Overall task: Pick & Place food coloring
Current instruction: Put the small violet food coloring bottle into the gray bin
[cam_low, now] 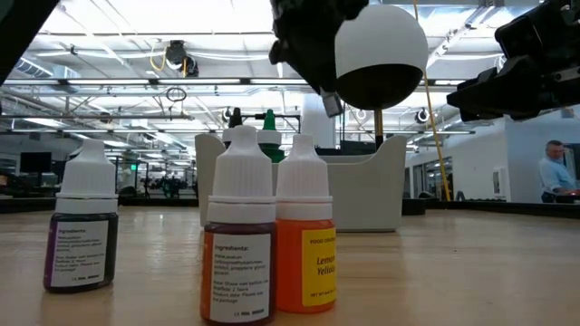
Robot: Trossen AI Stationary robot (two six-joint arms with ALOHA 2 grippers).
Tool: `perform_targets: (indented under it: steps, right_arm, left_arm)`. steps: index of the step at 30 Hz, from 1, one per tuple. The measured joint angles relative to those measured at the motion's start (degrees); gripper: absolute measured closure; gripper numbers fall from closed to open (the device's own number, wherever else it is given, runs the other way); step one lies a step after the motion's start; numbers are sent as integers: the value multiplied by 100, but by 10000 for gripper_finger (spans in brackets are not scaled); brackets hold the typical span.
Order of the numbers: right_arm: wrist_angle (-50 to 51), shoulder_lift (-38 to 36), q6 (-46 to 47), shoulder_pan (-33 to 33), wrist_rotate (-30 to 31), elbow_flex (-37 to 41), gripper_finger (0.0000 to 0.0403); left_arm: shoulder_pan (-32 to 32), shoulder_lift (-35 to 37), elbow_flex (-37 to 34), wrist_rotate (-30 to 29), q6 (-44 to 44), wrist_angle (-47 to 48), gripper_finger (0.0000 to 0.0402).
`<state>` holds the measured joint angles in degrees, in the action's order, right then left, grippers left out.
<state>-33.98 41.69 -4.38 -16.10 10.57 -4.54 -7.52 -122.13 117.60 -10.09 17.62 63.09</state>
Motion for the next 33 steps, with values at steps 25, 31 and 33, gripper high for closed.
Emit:
perform_targets:
  steps: [25,31,33]
  right_arm:
    - [-4,-2,-83,0,-15,0,403]
    - [-2,-1,-83,0,-15,0,403]
    - [-5,-2,-84,0,-15,0,403]
  left_arm:
    - [148,-1031,-4,61,22,307,337]
    - [155,-1146,-4,92,-62,282,336]
    - [157,-1178,-4,94,-63,333,335]
